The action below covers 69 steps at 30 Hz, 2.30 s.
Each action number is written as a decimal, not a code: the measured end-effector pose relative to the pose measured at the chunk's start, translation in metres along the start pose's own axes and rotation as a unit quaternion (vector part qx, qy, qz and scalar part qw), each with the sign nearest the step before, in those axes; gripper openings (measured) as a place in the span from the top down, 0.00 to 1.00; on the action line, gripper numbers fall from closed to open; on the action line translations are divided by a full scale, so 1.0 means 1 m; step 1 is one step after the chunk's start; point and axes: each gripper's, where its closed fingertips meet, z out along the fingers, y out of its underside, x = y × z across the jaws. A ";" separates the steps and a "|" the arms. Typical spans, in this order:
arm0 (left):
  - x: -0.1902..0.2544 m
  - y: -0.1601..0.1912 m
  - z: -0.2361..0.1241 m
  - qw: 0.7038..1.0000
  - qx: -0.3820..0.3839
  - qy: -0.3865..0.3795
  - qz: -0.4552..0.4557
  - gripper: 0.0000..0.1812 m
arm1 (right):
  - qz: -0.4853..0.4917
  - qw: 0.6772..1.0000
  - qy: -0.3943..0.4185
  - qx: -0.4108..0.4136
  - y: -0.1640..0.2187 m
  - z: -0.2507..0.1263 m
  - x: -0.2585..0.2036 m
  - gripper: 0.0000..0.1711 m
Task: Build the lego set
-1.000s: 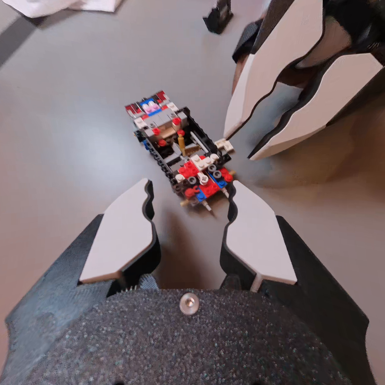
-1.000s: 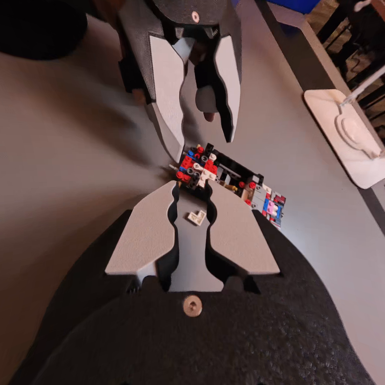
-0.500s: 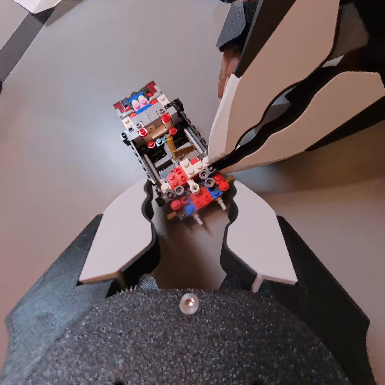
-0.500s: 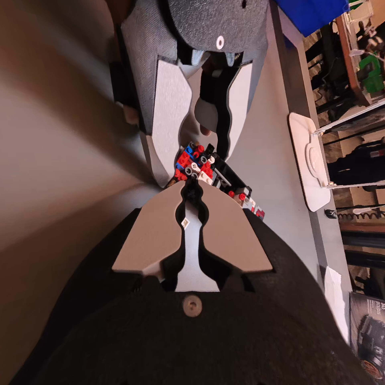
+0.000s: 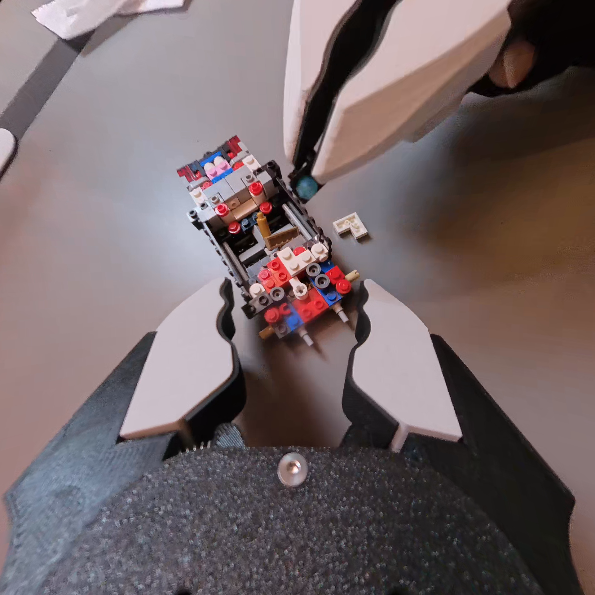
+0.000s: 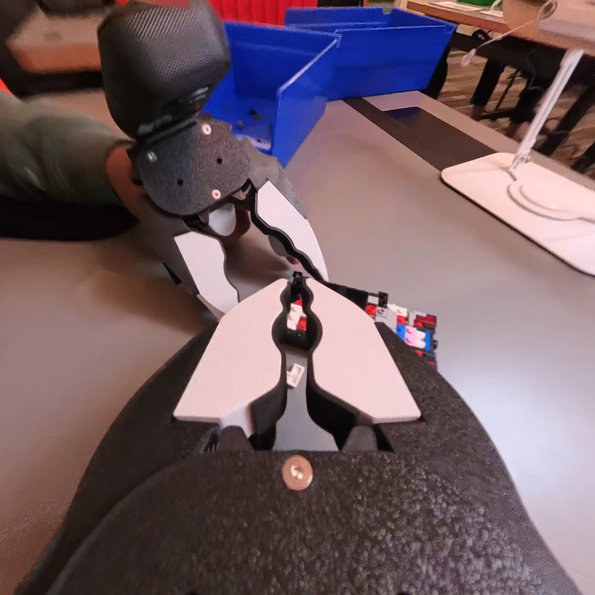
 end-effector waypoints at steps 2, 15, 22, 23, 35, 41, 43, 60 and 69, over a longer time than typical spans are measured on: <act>-0.003 -0.011 -0.011 0.999 0.034 -0.006 0.004 0.61 | 0.054 0.998 -0.028 0.025 -0.006 -0.004 -0.002 0.97; 0.015 -0.073 -0.057 0.977 0.207 0.036 -0.038 0.92 | 0.010 0.995 -0.040 0.091 -0.029 -0.014 -0.019 0.97; 0.017 -0.074 -0.057 0.977 0.209 0.035 -0.027 0.95 | 0.020 0.995 -0.048 0.090 -0.029 -0.015 -0.021 0.96; 0.017 -0.074 -0.058 0.976 0.212 0.041 -0.031 0.95 | 0.026 0.994 -0.053 0.092 -0.029 -0.015 -0.022 0.96; 0.015 -0.074 -0.060 0.970 0.236 0.041 -0.038 0.99 | 0.076 0.990 -0.080 0.082 -0.020 -0.013 -0.020 0.96; 0.013 -0.075 -0.061 0.967 0.244 0.047 -0.055 0.96 | 0.069 0.991 -0.066 0.090 -0.024 -0.014 -0.019 0.96; 0.015 -0.076 -0.060 0.963 0.249 0.066 -0.074 0.92 | 0.056 0.993 -0.056 0.090 -0.025 -0.013 -0.021 0.97; 0.030 -0.094 -0.087 0.890 0.342 0.237 -0.186 0.98 | 0.145 0.962 -0.173 0.151 -0.041 -0.025 -0.037 0.90; 0.036 -0.096 -0.089 0.872 0.346 0.279 -0.207 0.98 | 0.167 0.949 -0.212 0.164 -0.048 -0.028 -0.048 0.95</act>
